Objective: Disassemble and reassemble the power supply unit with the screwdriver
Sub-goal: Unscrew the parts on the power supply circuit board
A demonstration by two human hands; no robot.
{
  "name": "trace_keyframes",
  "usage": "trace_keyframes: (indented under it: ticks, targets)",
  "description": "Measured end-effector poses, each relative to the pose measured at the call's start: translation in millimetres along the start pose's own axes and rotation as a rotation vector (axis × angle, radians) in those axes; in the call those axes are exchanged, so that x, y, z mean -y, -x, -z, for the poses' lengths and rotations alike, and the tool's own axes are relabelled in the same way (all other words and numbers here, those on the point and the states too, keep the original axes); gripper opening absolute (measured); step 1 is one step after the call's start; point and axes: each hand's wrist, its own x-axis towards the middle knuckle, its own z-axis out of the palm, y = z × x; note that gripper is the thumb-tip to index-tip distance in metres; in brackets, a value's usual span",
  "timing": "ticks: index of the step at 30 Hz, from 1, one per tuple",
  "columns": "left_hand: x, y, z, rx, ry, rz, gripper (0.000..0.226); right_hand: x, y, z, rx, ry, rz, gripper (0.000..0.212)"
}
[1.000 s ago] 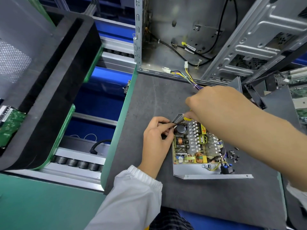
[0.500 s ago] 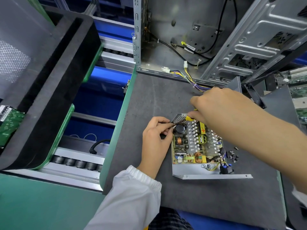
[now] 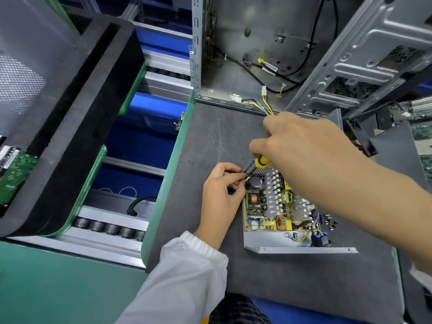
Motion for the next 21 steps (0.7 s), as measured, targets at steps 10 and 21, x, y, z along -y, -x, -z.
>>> trace_keyframes:
  ticks: [10, 21]
  targets:
    - [-1.0, 2.4, 0.9, -0.031, -0.001, -0.011, 0.018, 2.7, -1.9, 0.2, 0.107, 0.023, -0.021, 0.004]
    - [-5.2, -0.4, -0.3, -0.077, 0.047, 0.086, 0.008, 5.8, 1.9, 0.1, 0.014, 0.038, -0.121, 0.051]
